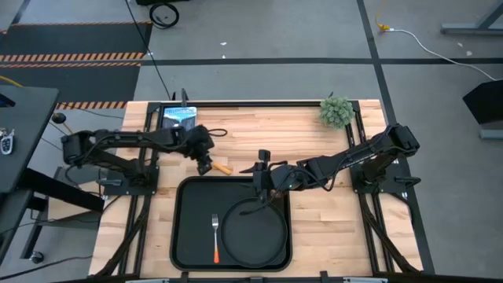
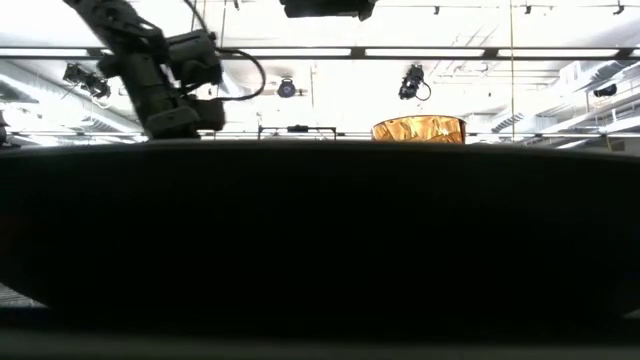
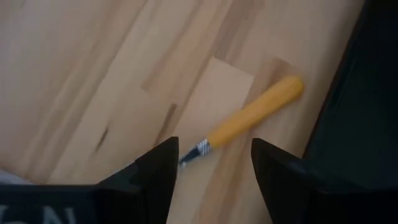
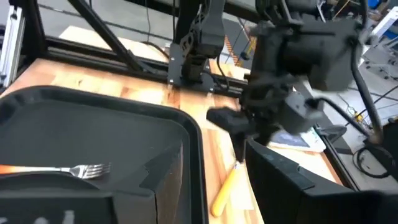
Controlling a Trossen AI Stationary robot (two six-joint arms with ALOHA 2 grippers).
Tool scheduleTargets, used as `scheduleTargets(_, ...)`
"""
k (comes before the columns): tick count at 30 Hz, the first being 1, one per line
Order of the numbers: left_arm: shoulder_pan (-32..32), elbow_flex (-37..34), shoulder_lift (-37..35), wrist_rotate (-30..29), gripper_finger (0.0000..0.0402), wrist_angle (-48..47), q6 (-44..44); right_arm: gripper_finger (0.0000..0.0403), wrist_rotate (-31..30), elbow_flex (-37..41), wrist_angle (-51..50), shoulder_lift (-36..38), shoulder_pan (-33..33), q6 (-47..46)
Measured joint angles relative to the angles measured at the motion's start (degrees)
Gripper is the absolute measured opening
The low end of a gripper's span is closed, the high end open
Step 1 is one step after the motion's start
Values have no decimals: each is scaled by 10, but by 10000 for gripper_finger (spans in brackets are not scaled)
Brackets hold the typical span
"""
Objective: Pick and place plate/cup/fork/spoon on tray
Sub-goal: Put the brown spoon next to the orange fork on the left side of the tray
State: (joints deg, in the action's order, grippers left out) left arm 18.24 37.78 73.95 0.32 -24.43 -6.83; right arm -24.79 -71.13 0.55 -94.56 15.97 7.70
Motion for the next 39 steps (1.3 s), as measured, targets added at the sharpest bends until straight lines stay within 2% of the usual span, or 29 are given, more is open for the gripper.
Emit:
scheduleTargets(7, 0, 96, 108, 0, 197, -126, 113, 181, 0, 0, -7, 0, 1, -1)
scheduleTargets(11, -5, 125, 151, -1, 197, -141, 178, 181, 5, 0, -7, 0, 4, -6)
scheduleTargets(17, -5, 133, 194, -1, 197, -143, 253, 181, 6, 0, -5, 0, 7, -14)
scheduleTargets(25, -5, 134, 228, -28, 191, -142, 297, 181, 6, 0, -7, 0, 15, -18)
scheduleTargets(31, -5, 134, 231, -28, 159, -143, 320, 181, 6, 0, -7, 0, 20, -22)
scheduleTargets(39, -5, 134, 231, -25, 89, -144, 377, 181, 5, 0, -15, -1, 24, -22)
